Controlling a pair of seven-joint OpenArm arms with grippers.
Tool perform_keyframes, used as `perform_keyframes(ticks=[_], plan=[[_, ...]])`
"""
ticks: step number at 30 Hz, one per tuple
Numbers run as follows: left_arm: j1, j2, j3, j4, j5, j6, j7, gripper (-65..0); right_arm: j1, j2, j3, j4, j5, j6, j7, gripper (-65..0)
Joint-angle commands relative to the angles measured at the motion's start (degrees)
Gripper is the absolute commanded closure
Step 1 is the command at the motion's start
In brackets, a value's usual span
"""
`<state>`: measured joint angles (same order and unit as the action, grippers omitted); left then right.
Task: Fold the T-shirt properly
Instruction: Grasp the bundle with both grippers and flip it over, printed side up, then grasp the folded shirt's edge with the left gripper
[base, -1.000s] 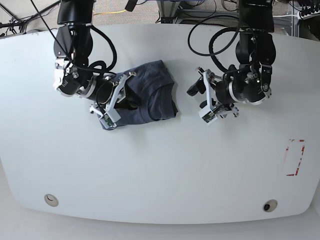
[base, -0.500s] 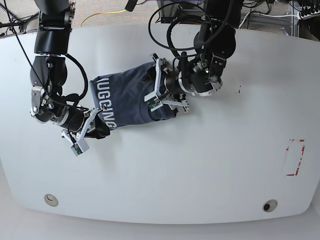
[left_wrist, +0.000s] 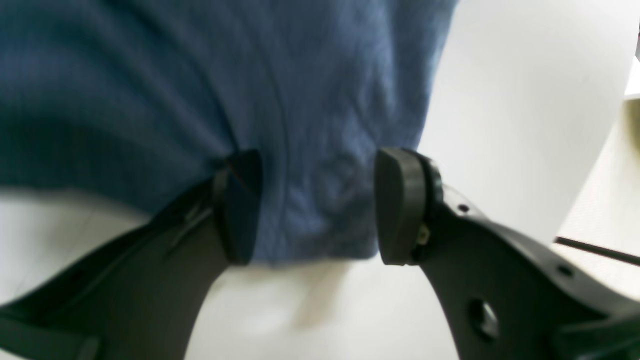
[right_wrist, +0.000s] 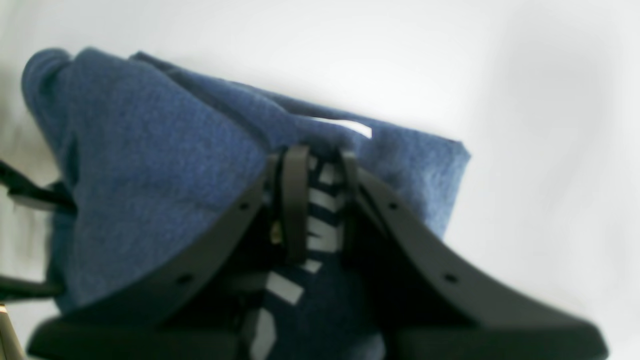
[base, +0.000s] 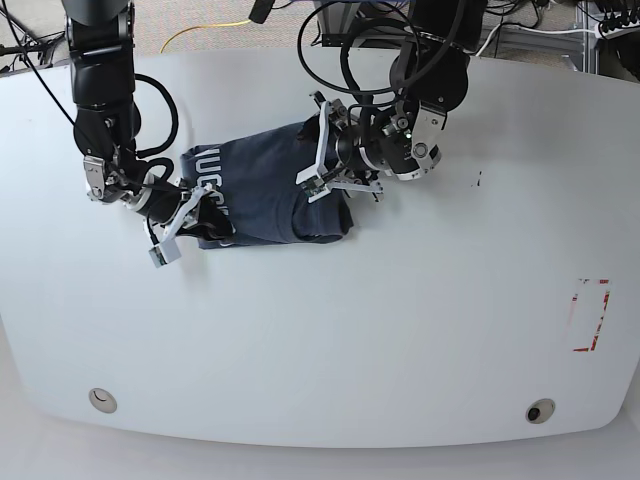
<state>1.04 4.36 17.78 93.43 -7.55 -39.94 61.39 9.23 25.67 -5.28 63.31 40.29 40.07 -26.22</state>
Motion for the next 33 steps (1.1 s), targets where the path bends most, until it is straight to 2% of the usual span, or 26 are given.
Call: perform_keyframes(ticks=[1, 7, 10, 12, 16, 19, 23, 25, 29, 33], plan=[[-2.14, -1.85, -0.07, -0.02, -0.14, -0.06, -0.51, -33.2, 0.48, 1.89, 0.49, 0.47, -0.95, -0.29, -0.64, -8.7], [-7.76, -6.51, -0.07, -9.25, -0.23, -0.06, -1.56, -33.2, -4.88, 4.53, 0.75, 6.45, -1.04, -0.65, -0.82, -8.7], [-11.9, -8.54, 0.11, -16.2, -0.23, -0.06, -5.34, -33.2, -9.1, 5.05, 2.25, 11.72, -1.04, -0.73, -1.26, -8.7], [-14.36, -9.33, 0.2, -19.98, -0.23, -0.06, -7.8, -33.2, -12.09, 3.38, 3.56, 15.33, -1.04, -0.73, -3.28, -8.7], [-19.98, -10.03, 0.2, -26.04, -0.23, -0.06, -8.68, -33.2, -17.45, -0.31, 5.94, 22.01, -1.13, -1.0, -6.0, -8.7], [-23.68, -10.03, 0.29, -28.42, -0.23, -0.06, -8.68, -33.2, -20.09, -3.56, 6.55, 27.46, -1.13, -4.16, -7.32, -8.7], [-27.1, -10.03, 0.2, -28.33, -0.23, -0.06, -8.42, -33.2, -21.41, -5.32, 6.9, 35.11, -0.51, -7.94, -11.8, -8.7], [-28.51, -10.03, 0.11, -27.89, -0.4, -0.06, -7.98, -33.2, -21.67, -5.58, 8.58, 38.27, -0.51, -8.82, -14.18, -8.7], [-29.3, -11.53, -0.07, -23.41, -0.49, -0.06, -6.4, -33.2, -21.76, -7.69, 13.32, 42.85, -0.95, -8.82, -19.63, -8.7], [-28.95, -11.7, -0.15, -15.23, -0.32, -0.06, -3.76, -33.2, -21.67, -7.61, 15.34, 43.72, -0.78, -8.73, -24.11, -8.7]])
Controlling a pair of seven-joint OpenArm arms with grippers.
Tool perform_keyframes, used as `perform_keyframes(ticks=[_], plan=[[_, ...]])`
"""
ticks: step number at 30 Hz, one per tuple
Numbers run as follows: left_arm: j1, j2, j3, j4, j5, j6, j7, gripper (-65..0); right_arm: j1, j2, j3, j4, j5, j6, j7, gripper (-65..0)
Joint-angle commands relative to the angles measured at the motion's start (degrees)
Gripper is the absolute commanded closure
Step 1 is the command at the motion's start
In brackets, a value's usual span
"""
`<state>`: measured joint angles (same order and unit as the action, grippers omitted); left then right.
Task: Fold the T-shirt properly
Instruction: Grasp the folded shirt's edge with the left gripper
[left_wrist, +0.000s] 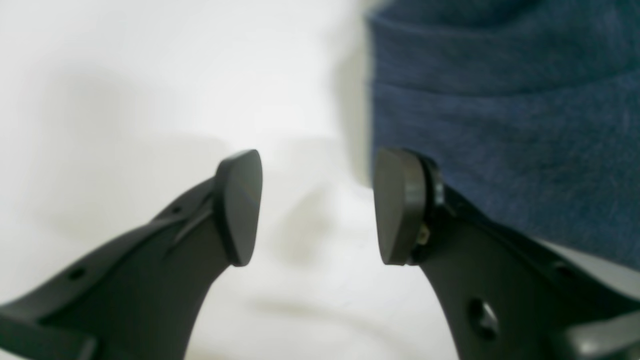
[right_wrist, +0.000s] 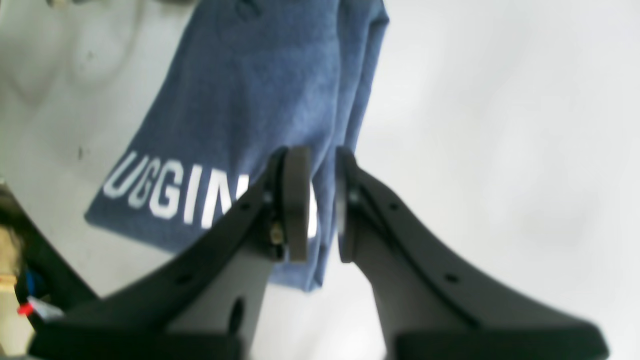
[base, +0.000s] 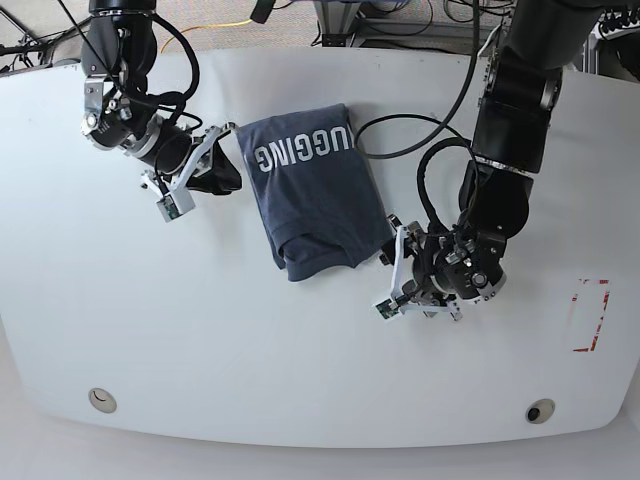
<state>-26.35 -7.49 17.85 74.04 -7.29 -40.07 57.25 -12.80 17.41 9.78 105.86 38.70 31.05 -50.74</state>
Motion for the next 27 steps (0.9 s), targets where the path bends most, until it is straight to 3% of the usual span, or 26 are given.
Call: perform_keyframes(ticks=[1, 6, 12, 17, 22, 27], plan=[[-0.95, 0.15, -0.22, 6.62, -0.58, 0.07, 1.95, -33.2, 0.09, 0.74, 0.37, 1.17, 0.64, 0.38, 0.06, -8.7], [2.57, -0.56, -0.22, 14.71, -0.67, 0.07, 3.45, -33.2, -1.75, 0.31, -0.07, 0.73, 0.56, 0.38, -0.12, -8.7], [9.51, -0.29, -0.22, 24.38, -0.75, 0.07, 3.54, -33.3, -1.93, -2.42, -3.85, -1.47, 0.03, 0.12, -0.03, -8.7], [16.63, 2.43, -0.04, 28.95, -0.49, 0.07, 3.54, -33.5, -1.31, -5.76, -4.02, -4.11, -6.39, 0.38, 0.15, -8.7], [21.38, 3.84, 0.13, 26.49, -0.49, 0.07, 3.45, -33.5, 0.45, -7.43, -4.02, -4.28, -15.36, 0.47, 0.15, -8.7], [22.0, 2.43, -0.04, 18.49, -0.49, 0.07, -0.95, -33.3, 0.45, -6.38, -3.85, -3.93, -15.8, 0.47, 0.15, -8.7]])
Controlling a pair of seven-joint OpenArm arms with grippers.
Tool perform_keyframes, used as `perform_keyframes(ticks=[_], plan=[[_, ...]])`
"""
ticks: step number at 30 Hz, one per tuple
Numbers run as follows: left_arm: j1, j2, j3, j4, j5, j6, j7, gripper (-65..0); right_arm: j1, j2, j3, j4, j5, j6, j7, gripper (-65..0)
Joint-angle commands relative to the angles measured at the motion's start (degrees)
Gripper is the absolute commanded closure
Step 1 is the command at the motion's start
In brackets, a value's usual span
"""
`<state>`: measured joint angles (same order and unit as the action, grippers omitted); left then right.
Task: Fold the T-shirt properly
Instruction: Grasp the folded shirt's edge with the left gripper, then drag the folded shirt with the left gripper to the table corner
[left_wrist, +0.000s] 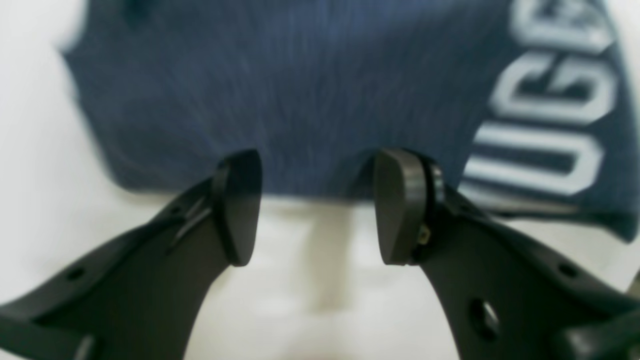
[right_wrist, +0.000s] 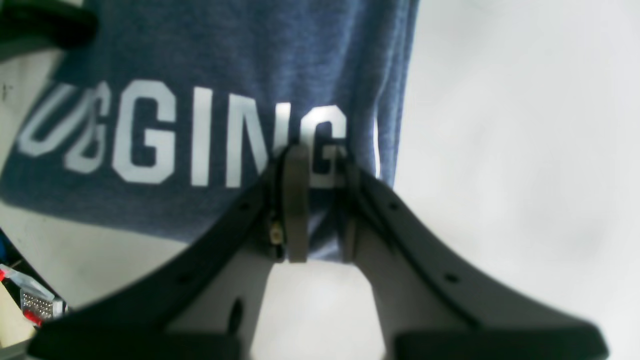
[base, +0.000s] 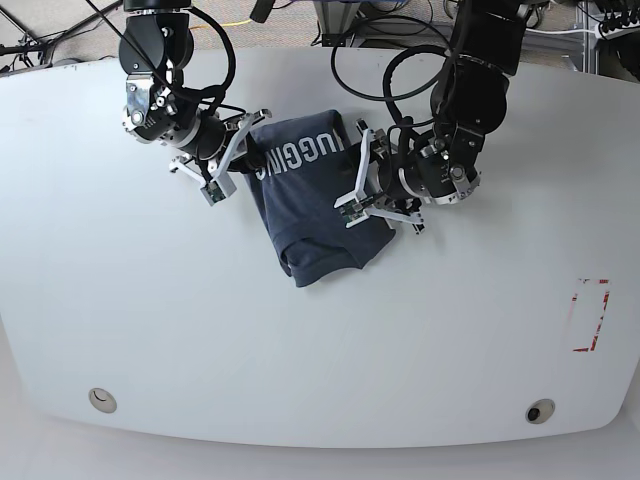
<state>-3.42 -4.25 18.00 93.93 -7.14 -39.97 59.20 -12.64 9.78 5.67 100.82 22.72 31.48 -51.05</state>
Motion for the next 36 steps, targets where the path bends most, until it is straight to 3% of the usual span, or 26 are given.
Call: perform_keyframes(ticks=[1, 10, 16, 21, 24, 27, 29, 33, 36], plan=[[-0.93, -1.86, -0.11, -2.28, -0.64, -0.03, -4.03, -33.3, 0.29, 1.52, 0.26, 1.12, 0.44, 0.03, 0.45, -8.7], [-5.77, -7.66, -0.2, -5.1, -0.91, -0.03, -6.85, -33.5, -0.15, 1.52, -0.44, 1.21, 2.29, 0.03, 0.28, -8.7], [-10.25, -9.24, -0.2, -4.66, -1.0, -0.03, -6.32, -33.6, -0.85, -1.91, -4.66, 1.29, 2.2, -0.41, 0.28, -8.7], [-12.8, -8.72, -0.37, 0.27, -1.08, -0.03, -0.43, -33.6, -2.17, -5.69, -6.33, 3.4, 2.03, -0.5, 0.19, -8.7], [-12.45, -6.96, -0.46, 4.75, -0.64, -0.03, 0.54, -33.6, -2.7, -6.4, -6.24, 6.04, 2.2, -0.5, 0.1, -8.7], [-10.07, -5.46, -0.64, 8.53, -0.2, -0.03, 0.54, -33.6, -3.05, -5.87, -6.16, 8.42, 2.2, -0.58, 0.1, -8.7], [-8.14, -3.62, -1.6, 10.73, 1.29, -0.03, 0.36, -33.8, -3.22, -3.76, -5.36, 9.82, 2.2, -0.58, 0.1, -8.7], [-4.01, 1.39, -1.69, 11.87, 4.19, 8.45, -3.33, -35.3, -3.66, -2.0, -0.88, 10.53, 2.29, -0.23, 0.01, -8.7], [-1.19, 3.94, -1.69, 10.82, 6.65, 14.6, -9.75, -38.8, -3.93, -1.91, 4.04, 10.26, 2.29, -0.06, 0.01, -8.7]])
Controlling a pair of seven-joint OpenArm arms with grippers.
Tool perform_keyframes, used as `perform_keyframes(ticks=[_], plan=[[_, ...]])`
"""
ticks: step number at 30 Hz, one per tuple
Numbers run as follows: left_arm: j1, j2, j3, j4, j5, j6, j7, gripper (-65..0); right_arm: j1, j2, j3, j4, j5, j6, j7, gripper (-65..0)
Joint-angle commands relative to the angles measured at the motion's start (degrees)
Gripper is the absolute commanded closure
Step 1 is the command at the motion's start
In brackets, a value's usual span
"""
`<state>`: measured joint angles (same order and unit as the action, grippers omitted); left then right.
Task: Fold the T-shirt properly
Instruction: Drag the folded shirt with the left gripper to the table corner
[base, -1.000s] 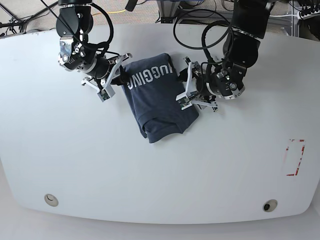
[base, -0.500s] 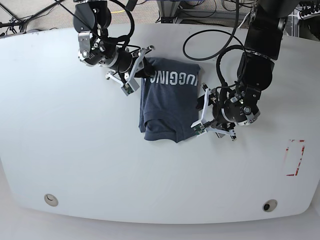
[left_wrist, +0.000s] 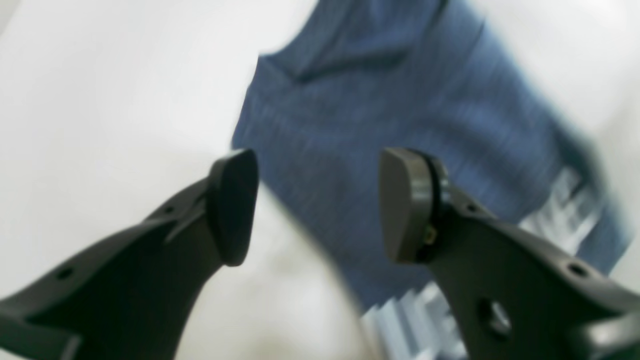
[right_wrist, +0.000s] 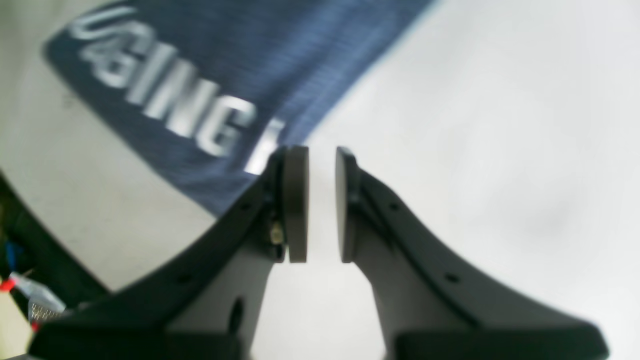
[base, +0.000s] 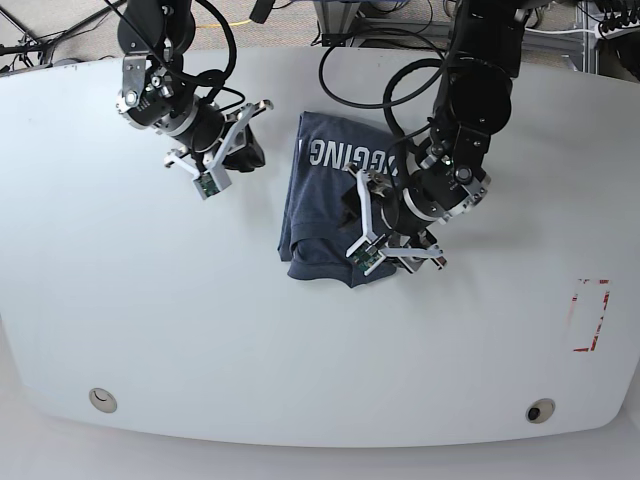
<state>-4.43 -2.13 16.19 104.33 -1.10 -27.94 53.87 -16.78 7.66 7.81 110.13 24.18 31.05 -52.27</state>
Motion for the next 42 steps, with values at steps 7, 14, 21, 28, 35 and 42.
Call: perform_keyframes(ticks=[7, 14, 21, 28, 35, 42], plan=[[6.76, 5.25, 4.52, -2.93, 7.13, 16.12, -19.45, -45.0, 1.7, 1.44, 9.37, 0.95, 0.83, 2.75, -3.33, -8.7], [8.25, 5.25, 5.57, -14.53, 7.74, 21.66, -29.21, -45.1, 2.4, 1.35, 13.15, 0.86, 0.83, 5.04, -4.39, -8.7], [7.99, 4.72, -3.39, -26.66, 7.65, 21.31, -32.11, -45.0, 2.58, 1.53, 16.32, 0.95, 0.83, 5.13, -4.56, -8.7], [7.11, -3.98, -16.32, -28.16, 7.57, 10.32, -31.14, -44.9, 2.93, 2.49, 16.85, 1.04, 0.83, 5.13, -4.56, -8.7], [4.56, -17.08, -27.57, -35.1, 7.48, -1.11, -29.21, -44.6, 3.37, 2.49, 16.85, 0.95, 0.65, 5.13, -4.56, -8.7], [2.1, -29.56, -33.46, -45.83, 7.39, -8.5, -30.61, -44.6, 2.67, 2.41, 16.85, 1.04, 0.74, 5.13, -4.21, -8.7]])
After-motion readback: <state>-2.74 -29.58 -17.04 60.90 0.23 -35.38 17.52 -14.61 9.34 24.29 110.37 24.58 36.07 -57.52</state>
